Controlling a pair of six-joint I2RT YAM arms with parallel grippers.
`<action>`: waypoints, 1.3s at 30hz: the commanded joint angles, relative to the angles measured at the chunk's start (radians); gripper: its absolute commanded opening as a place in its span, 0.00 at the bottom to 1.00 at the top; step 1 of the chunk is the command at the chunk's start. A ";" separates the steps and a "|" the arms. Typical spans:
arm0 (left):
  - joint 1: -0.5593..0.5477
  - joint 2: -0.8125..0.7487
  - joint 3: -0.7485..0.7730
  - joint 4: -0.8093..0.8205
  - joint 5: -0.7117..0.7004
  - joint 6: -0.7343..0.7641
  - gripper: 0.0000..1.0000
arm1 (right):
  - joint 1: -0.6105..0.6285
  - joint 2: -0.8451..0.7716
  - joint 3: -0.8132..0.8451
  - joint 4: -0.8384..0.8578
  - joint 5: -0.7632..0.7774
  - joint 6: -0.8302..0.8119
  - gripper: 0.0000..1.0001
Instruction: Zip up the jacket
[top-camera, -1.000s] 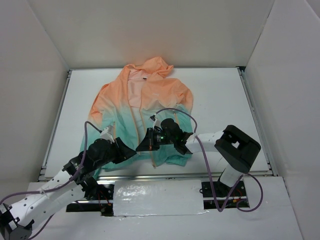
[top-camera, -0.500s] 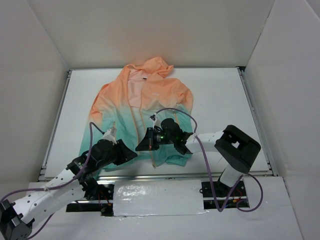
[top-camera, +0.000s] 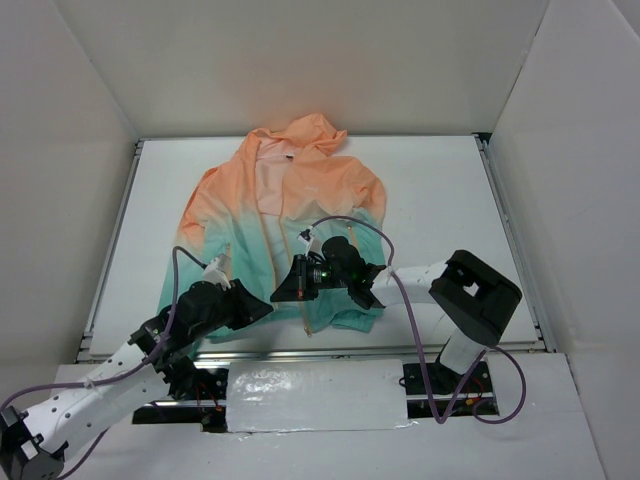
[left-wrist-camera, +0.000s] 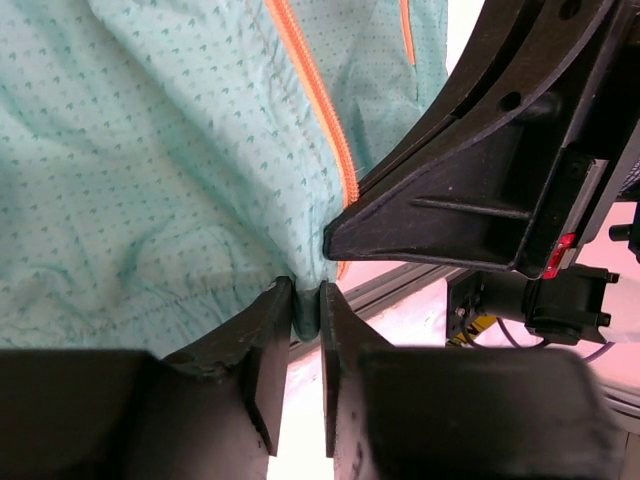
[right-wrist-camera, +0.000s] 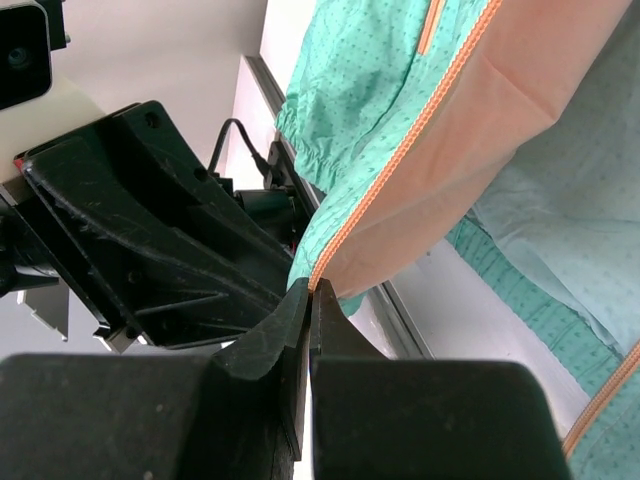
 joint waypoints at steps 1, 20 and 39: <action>0.005 -0.003 -0.007 0.062 0.010 0.011 0.28 | 0.010 -0.027 0.003 0.050 -0.014 -0.004 0.00; 0.005 -0.004 -0.039 0.113 0.010 -0.004 0.00 | -0.033 -0.195 -0.032 -0.184 0.132 -0.138 0.66; 0.006 -0.029 -0.001 -0.013 -0.074 -0.037 0.00 | 0.266 -0.214 0.219 -1.112 0.827 -0.284 0.40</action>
